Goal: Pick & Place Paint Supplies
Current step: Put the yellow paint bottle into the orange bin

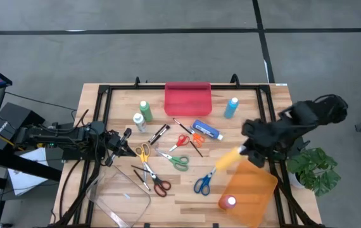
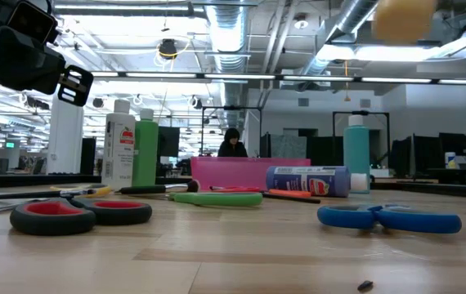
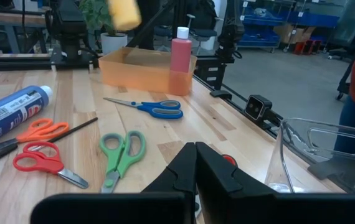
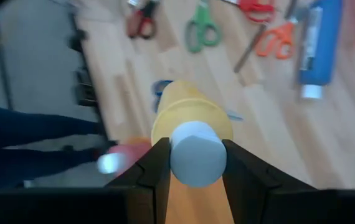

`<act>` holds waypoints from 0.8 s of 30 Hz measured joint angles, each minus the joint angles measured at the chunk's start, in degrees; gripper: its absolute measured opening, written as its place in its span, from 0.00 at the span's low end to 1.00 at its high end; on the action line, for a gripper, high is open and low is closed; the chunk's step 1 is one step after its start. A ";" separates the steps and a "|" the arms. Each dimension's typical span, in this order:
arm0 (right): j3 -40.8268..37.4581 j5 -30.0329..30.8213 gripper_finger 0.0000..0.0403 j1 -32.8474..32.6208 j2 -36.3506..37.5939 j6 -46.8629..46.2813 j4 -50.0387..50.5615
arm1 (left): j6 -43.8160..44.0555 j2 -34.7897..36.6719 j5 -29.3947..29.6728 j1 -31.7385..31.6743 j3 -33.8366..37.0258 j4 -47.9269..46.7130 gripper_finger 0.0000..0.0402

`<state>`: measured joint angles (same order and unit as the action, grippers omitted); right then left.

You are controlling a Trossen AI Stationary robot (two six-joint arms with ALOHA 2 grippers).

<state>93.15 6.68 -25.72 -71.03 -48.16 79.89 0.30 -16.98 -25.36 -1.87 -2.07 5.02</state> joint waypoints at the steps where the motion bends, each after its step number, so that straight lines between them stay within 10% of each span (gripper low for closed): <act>1: 1.37 1.04 0.28 -2.21 -0.14 -1.50 -0.06 | 0.00 0.00 0.01 0.00 0.00 0.00 0.00; 24: 14.46 2.25 0.28 -37.04 -15.16 -43.08 10.38 | 0.00 0.00 0.01 0.00 0.00 0.00 0.00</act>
<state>107.61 8.93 -62.76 -86.19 -91.24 90.27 0.30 -16.98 -25.35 -1.87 -2.07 5.02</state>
